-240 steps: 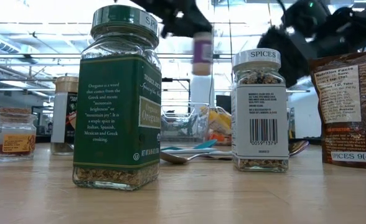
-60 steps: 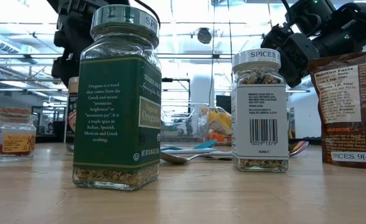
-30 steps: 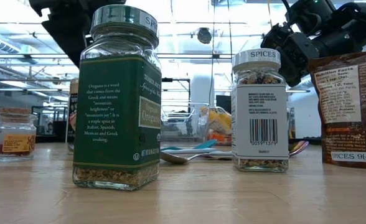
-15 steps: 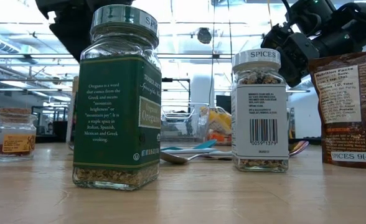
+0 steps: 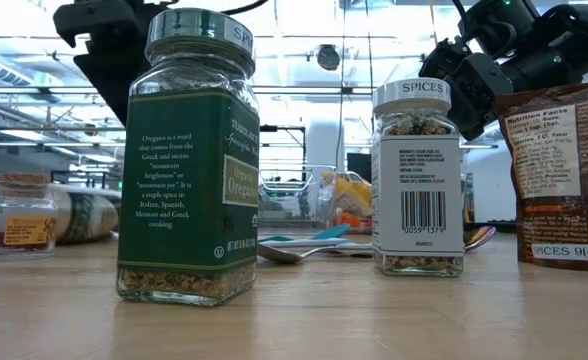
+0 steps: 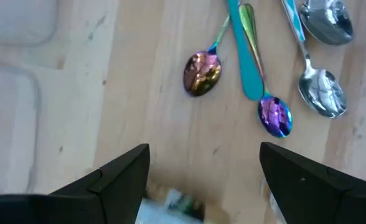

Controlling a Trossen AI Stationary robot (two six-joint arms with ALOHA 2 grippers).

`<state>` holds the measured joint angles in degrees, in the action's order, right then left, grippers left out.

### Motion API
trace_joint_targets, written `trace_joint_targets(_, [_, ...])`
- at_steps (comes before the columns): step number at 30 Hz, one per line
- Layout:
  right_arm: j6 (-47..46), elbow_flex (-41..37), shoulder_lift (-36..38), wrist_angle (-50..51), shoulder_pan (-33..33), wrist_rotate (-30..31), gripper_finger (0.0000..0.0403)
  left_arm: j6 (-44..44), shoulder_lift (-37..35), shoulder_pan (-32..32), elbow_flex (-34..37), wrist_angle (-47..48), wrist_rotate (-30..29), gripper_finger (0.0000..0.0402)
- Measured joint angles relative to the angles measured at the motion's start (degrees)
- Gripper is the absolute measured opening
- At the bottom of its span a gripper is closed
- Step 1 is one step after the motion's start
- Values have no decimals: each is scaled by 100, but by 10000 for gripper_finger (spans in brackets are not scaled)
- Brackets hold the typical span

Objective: Pick & Place Food Item
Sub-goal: Put the gold seasoning bottle into the left transparent bin

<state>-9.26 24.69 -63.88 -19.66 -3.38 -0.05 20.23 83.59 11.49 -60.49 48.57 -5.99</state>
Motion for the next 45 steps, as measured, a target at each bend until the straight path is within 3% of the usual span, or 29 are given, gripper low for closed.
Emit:
trace_joint_targets(2, [-3,0,0,2,0,0,283,344,5,-1,0,147,1,308])
trace_joint_targets(8, [-9,0,0,2,0,1,283,2549,3,-182,-4,1422,-3,308])
trace_joint_targets(12, [2,0,1,3,0,0,283,3509,-4,-225,97,1897,-281,308])
trace_joint_targets(19, [-12,0,1,21,11,-18,283,3929,1,-226,702,1321,341,308])
trace_joint_targets(32, [-57,2,0,31,11,-20,283,5223,-6,-226,1337,1410,612,308])
trace_joint_targets(45, [-46,2,0,32,11,-22,283,5042,4,-24,1979,-5,750,302])
